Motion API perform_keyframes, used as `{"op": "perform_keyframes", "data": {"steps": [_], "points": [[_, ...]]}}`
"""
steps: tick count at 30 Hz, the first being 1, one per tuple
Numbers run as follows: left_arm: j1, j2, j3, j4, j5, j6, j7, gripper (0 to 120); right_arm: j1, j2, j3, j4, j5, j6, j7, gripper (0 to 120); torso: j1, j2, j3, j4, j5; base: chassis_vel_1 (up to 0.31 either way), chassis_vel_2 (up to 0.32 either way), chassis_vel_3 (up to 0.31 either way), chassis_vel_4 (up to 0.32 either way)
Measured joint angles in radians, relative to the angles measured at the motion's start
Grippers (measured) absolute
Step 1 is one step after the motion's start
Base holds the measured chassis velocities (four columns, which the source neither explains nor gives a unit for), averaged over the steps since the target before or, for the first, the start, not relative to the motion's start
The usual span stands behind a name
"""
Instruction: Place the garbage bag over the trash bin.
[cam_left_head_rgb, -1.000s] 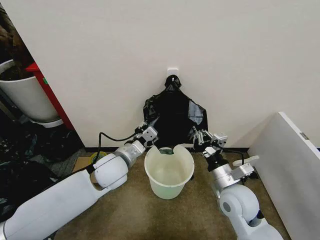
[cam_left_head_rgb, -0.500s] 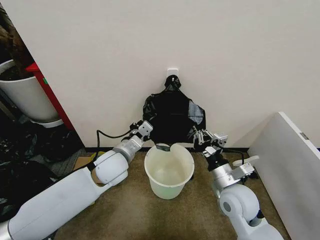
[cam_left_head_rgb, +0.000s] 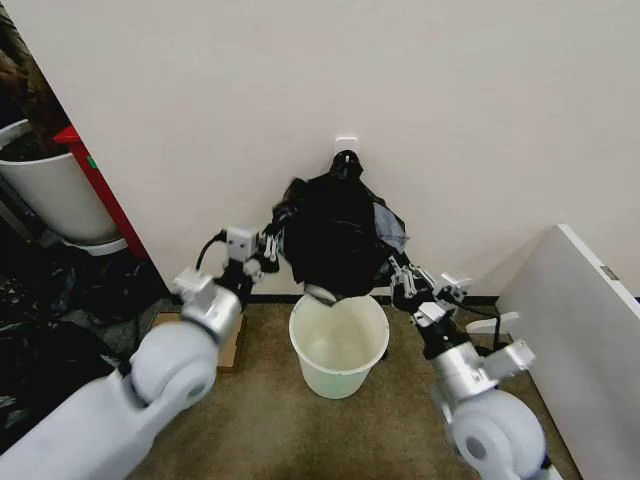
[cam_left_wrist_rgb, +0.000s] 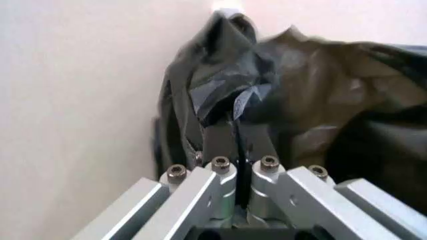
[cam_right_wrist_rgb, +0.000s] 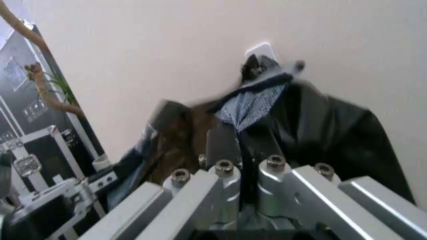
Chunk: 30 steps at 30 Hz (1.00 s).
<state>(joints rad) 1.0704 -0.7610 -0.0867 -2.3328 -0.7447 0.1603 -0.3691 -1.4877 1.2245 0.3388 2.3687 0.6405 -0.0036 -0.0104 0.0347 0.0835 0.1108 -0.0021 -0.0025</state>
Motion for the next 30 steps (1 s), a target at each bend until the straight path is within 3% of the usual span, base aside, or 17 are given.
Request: {"op": "perform_keyframes", "data": {"steps": [13,25,30], "points": [[0.079,-0.036,0.016,-0.006,0.016,0.002,-0.013,0,-0.119,0.039,-0.006,-0.001,-0.051,0.039,-0.006,0,0.0,0.0,0.0,-0.0002,0.0,0.0,0.0,0.0,0.0],[0.229,-0.014,-0.002,-0.106,0.023,0.064,-0.032,0,-0.198,0.021,-0.013,0.023,-0.037,0.037,-0.004,0,0.0,0.0,0.0,0.0,0.0,0.0,0.0,0.0,0.0],[0.264,-0.033,0.0,-0.091,0.051,0.043,-0.026,0,-0.232,0.006,-0.009,0.01,-0.035,0.06,-0.01,0,0.0,0.0,0.0,-0.0001,0.0001,0.0,0.0,0.0,0.0]]}}
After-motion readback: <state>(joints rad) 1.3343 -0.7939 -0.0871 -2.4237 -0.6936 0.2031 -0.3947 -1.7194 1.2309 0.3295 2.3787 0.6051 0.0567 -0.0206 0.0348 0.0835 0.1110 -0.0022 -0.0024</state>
